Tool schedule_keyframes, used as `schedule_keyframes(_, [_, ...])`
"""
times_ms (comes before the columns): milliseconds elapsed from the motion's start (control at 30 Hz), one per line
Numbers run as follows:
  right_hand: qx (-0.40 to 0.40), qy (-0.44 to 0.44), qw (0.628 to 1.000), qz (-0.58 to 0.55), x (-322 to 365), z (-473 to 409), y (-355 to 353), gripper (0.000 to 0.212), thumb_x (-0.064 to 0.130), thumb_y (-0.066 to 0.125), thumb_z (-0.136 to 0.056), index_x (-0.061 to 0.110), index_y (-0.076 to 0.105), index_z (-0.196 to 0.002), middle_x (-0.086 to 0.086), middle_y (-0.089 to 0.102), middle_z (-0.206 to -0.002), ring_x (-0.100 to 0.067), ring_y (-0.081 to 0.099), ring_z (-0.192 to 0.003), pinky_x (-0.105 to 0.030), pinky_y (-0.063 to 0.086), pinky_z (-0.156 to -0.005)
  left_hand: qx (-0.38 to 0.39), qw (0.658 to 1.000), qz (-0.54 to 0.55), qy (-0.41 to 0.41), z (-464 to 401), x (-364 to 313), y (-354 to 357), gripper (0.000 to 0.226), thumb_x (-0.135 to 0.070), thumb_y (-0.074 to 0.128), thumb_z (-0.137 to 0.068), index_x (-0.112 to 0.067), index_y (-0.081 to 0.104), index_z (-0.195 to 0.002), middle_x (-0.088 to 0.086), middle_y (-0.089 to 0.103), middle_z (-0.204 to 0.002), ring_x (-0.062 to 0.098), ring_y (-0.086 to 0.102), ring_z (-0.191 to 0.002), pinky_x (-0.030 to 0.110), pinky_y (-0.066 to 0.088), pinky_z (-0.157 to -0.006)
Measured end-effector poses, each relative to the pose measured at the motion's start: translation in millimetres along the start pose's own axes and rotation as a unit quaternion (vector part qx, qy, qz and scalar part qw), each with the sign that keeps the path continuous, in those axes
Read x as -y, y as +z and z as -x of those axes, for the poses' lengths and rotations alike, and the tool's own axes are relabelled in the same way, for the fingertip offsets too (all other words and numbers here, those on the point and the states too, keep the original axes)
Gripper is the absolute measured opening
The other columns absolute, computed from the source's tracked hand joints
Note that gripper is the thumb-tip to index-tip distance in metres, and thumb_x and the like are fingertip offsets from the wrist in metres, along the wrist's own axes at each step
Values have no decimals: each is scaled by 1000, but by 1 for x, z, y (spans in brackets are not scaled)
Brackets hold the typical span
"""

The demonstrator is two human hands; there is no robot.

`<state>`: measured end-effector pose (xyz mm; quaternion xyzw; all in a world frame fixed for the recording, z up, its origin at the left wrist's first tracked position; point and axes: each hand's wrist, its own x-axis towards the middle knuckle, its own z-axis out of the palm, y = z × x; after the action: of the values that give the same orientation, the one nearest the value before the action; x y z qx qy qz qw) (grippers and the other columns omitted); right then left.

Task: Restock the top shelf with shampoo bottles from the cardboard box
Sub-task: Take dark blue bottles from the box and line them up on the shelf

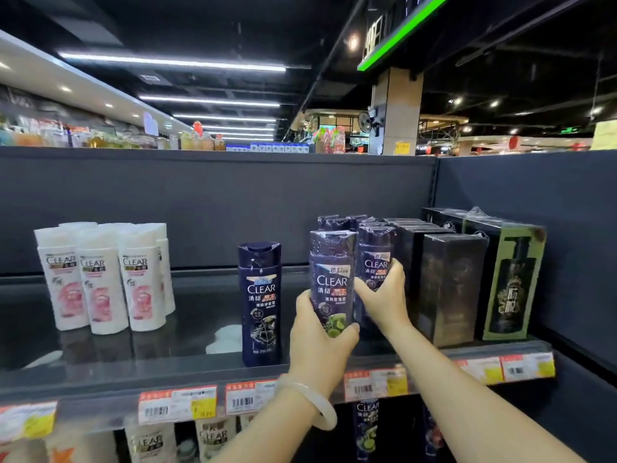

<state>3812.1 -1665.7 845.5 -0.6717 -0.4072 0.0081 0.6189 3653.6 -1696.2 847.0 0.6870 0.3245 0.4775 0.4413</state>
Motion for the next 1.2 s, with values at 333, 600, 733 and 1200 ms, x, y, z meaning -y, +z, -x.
schedule_keyframes(333, [-5, 94, 984, 152, -6, 5, 4, 74, 20, 74, -73, 9, 30, -131, -13, 42, -131, -30, 47, -119, -40, 45, -91, -40, 999, 8, -9, -22, -5, 18, 50, -8, 73, -74, -26, 40, -107, -12, 60, -92, -1, 59, -78, 12, 45, -60])
schedule_keyframes(600, [44, 150, 967, 200, -4, 2, -3, 59, 24, 69, -81, 6, 34, -125, -14, 42, -132, -31, 46, -121, -40, 44, -94, -66, 997, -5, -29, -42, 2, 30, 53, -8, 72, -75, -20, 39, -115, 1, 61, -105, 13, 61, -88, 25, 48, -76])
schedule_keyframes(733, [47, 158, 965, 205, -3, 2, -3, 60, 24, 69, -82, 6, 33, -126, -15, 42, -134, -30, 46, -122, -39, 44, -95, -73, 997, -13, -31, -50, 7, 35, 55, -9, 71, -76, -17, 37, -118, 4, 60, -108, 18, 60, -92, 27, 47, -77])
schedule_keyframes(1200, [85, 145, 950, 261, -4, 13, -24, 51, 36, 65, -84, 9, 36, -117, -11, 58, -120, -29, 59, -108, -37, 50, -82, -115, 989, -62, -63, -115, 20, 56, 50, -15, 77, -70, -18, 51, -112, 5, 43, -111, 27, 53, -104, 38, 48, -91])
